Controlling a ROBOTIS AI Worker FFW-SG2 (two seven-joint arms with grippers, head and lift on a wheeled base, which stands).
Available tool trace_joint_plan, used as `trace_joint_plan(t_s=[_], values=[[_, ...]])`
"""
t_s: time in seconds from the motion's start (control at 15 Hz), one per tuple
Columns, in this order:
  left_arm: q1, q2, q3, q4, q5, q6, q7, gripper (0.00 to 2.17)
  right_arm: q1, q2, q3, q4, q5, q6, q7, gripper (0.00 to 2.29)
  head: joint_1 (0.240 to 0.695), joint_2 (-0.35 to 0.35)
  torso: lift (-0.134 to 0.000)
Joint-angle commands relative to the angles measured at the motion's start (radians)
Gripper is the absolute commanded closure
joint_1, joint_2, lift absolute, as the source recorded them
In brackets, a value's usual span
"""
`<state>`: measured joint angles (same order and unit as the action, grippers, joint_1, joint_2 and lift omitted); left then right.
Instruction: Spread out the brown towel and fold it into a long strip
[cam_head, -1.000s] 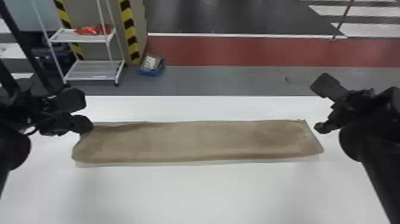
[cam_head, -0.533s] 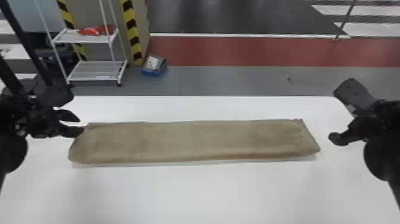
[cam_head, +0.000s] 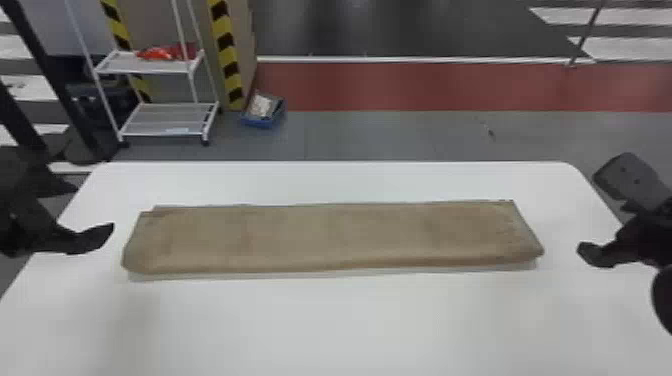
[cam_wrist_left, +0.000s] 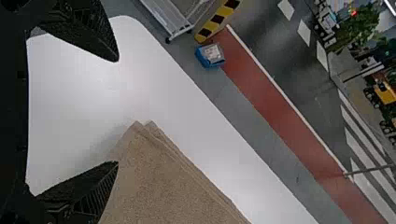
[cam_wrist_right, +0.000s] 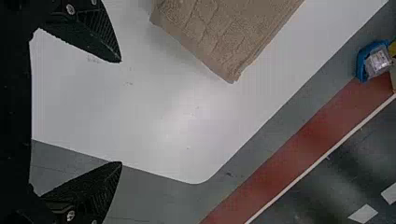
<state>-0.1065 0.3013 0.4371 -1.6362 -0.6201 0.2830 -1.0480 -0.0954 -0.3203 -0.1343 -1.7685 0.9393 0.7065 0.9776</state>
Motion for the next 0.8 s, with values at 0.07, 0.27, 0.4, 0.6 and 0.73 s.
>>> trace_joint_plan(t_s=[0.07,0.27,0.4,0.6,0.73], values=[[0.057,-0.019,0.045,-0.021,0.045,0.048,0.017,0.07,0.034,-0.009,0.073,-0.017,0.049,-0.051,0.012,0.13,0.695,0.021,-0.123],[0.116,-0.024,0.094,-0.06,0.077,0.042,0.017,0.07,0.036,-0.043,0.163,-0.023,0.113,-0.063,0.029,0.16,0.695,0.07,-0.123],[0.156,-0.025,0.121,-0.083,0.108,0.038,0.014,0.08,0.02,-0.04,0.216,-0.017,0.151,-0.057,0.056,0.25,0.695,0.092,-0.123],[0.197,-0.025,0.166,-0.106,0.14,0.029,0.006,0.08,0.01,-0.036,0.254,0.0,0.188,-0.063,0.107,0.32,0.695,0.129,-0.123],[0.208,-0.025,0.176,-0.109,0.154,0.02,0.003,0.08,0.0,-0.034,0.269,0.015,0.214,-0.06,0.145,0.32,0.695,0.158,-0.123]])
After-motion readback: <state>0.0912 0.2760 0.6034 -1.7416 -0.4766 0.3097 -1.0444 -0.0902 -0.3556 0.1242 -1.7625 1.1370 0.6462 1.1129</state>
